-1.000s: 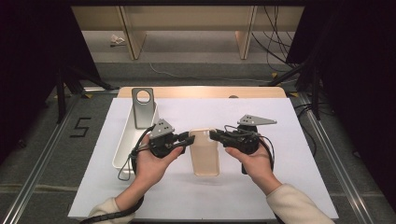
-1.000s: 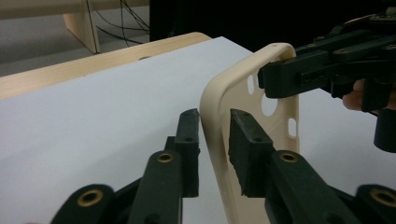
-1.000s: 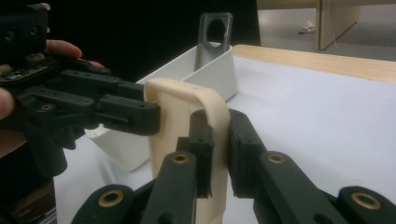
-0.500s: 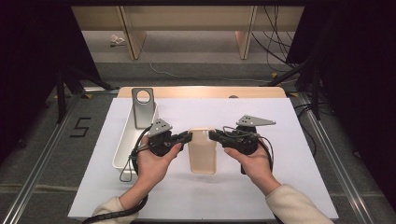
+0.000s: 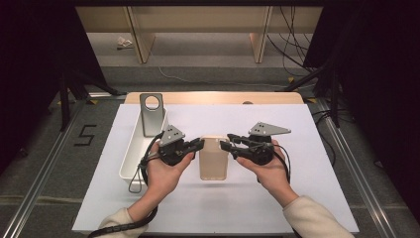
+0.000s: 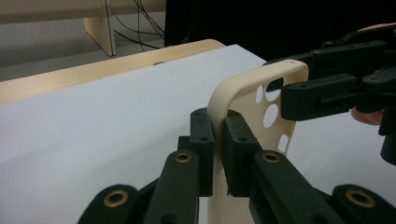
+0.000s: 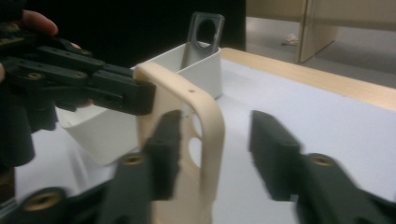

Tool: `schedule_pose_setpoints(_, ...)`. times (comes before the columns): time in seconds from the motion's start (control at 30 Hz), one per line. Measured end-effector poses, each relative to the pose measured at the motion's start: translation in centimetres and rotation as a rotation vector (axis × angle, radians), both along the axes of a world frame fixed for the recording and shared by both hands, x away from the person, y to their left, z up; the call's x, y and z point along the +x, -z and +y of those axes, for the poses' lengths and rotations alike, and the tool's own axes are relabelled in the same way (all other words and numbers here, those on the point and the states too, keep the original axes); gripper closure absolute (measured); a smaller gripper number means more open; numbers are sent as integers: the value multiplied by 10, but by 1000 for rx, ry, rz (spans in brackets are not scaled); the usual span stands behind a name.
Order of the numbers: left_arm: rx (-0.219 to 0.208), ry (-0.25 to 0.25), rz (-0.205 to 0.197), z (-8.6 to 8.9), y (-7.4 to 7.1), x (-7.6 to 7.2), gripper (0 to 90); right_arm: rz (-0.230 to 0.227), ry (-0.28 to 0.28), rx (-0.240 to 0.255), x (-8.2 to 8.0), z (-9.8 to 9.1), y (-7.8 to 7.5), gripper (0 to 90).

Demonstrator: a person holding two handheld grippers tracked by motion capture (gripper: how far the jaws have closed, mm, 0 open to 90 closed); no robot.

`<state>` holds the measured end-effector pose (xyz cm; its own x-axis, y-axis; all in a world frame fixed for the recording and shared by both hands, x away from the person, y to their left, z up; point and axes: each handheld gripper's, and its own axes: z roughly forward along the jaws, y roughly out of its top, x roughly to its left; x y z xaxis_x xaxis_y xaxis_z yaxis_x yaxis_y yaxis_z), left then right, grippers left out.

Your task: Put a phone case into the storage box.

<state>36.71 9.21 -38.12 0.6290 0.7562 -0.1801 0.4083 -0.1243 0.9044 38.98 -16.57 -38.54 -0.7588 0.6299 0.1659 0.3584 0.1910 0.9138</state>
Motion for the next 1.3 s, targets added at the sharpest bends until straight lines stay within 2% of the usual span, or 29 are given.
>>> schedule_pose_setpoints(0.17,-6,-7,-3,4,-2,2,835,-35,-8,-9,-1,-3,-1,295)
schedule_pose_setpoints(0.33,4,-21,-17,9,-5,3,835,-53,-32,-11,-3,-10,-2,238)
schedule_pose_setpoints(0.43,4,-26,-25,12,-7,4,835,-63,-27,-20,-6,-14,-1,194)
schedule_pose_setpoints(0.83,-10,-45,-51,25,-18,6,835,-73,11,-22,-11,-38,3,172)
schedule_pose_setpoints(1.3,-17,-59,-76,35,-29,8,835,-62,47,-37,-19,-63,10,172)
